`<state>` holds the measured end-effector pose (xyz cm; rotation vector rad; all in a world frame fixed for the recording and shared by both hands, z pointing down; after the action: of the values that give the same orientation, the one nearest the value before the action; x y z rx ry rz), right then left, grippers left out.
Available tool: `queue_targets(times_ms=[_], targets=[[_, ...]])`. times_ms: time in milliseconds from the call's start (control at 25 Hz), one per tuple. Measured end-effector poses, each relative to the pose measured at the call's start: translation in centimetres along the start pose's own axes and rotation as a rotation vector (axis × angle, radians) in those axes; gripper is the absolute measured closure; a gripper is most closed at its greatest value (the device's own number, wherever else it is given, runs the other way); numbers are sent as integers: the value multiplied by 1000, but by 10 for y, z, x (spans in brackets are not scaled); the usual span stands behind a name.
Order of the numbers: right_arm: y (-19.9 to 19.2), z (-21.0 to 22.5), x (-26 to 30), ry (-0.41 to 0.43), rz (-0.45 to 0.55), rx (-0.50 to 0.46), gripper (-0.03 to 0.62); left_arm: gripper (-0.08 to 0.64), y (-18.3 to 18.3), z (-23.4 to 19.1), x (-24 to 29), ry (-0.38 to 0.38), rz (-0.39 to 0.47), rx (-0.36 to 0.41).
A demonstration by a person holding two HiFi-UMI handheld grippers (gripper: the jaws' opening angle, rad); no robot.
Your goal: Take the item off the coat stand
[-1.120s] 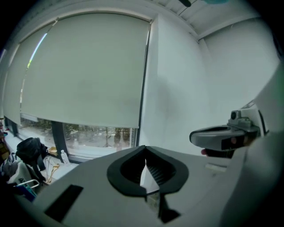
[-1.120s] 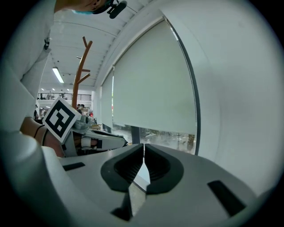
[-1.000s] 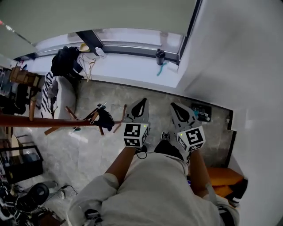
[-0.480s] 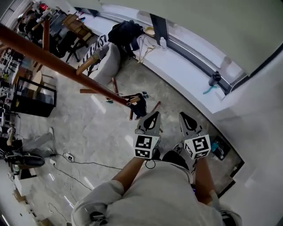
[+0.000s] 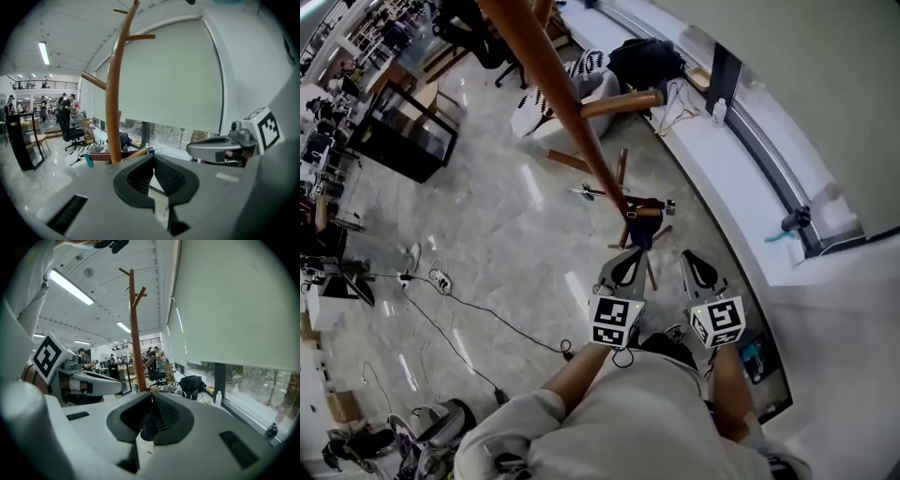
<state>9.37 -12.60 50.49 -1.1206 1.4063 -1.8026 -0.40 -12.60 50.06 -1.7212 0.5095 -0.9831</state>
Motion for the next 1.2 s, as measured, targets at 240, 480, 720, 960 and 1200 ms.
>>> queue_targets(times_ms=[240,480,720,960,1200], targets=[[-3,-27,14,23,-30,-18,586,549,-9,-35,-29,64,-12,-24],[-17,-39,28,18,-64,-27,586,549,-19,-57,-40,90,-27,-57],[-32,-41,39,0,-107,-45,584,549,-34,-65,-46,100,-60,-67],[-50,-48,59,7,-159,-56,463,549,-38,-77,-48,109,-68,-78],[-64,-50,78,0,-206,-46,448,549,-40,-94,-58,138,-82,-74]])
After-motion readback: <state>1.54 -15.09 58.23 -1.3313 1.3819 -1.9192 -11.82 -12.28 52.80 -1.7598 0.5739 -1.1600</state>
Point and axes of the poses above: the fingertips, and each gripper's own axes: x forward along the fingers, z to its right, y out of its top, the point moved 1 cm from there along -x, backward along the fingers, and after that the axes turned 7 degrees about -y, right-handed, at the moved point
